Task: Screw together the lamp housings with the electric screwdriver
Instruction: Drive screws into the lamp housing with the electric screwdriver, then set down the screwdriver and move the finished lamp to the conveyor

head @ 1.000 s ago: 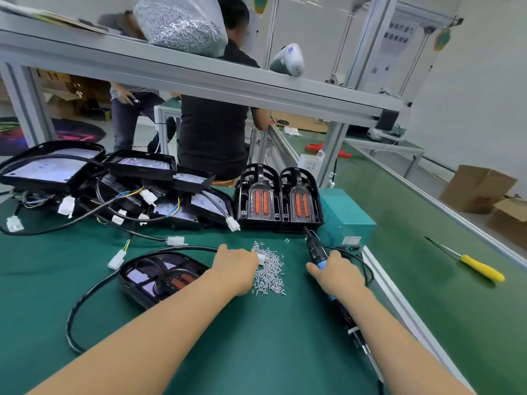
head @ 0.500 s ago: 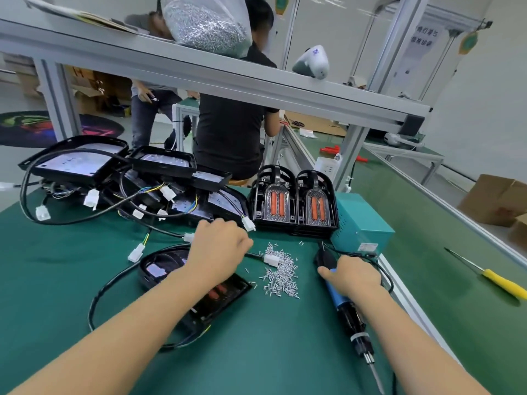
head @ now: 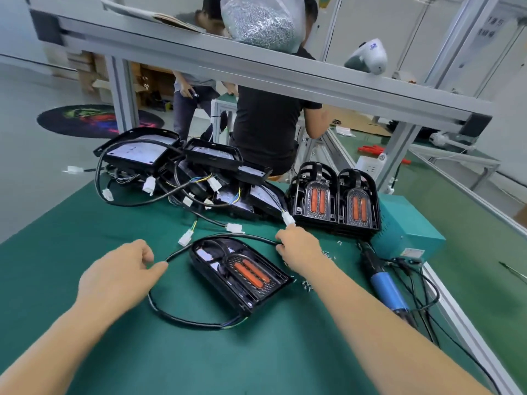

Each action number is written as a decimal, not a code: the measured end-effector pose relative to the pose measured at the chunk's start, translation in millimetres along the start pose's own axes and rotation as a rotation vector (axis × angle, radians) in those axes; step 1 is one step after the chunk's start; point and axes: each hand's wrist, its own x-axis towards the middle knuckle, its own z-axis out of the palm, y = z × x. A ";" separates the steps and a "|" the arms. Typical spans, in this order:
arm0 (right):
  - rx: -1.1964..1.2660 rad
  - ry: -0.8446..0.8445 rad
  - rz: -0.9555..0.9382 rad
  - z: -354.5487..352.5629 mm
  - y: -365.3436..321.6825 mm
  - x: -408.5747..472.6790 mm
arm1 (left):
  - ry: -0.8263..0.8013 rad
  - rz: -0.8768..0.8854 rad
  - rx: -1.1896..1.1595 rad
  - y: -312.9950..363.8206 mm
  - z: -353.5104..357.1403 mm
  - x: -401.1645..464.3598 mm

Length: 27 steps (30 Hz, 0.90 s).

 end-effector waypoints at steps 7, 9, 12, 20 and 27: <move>-0.047 0.000 0.063 1.0 -6.2 4.0 | -0.108 -0.040 0.157 -1.1 18.4 -7.5; 0.075 0.020 0.091 -5.2 -6.8 1.0 | -0.088 -0.047 0.169 1.2 18.4 -6.6; 0.274 -0.015 0.072 -15.5 -6.6 -7.3 | -0.061 -0.053 0.143 3.4 20.9 -6.9; 0.632 -0.254 0.087 -9.6 -11.8 -21.7 | -0.041 -0.177 -0.476 11.3 29.8 -20.1; 0.913 -0.306 0.097 -4.1 -18.0 -27.1 | -0.196 -0.338 -1.249 53.1 36.3 -48.4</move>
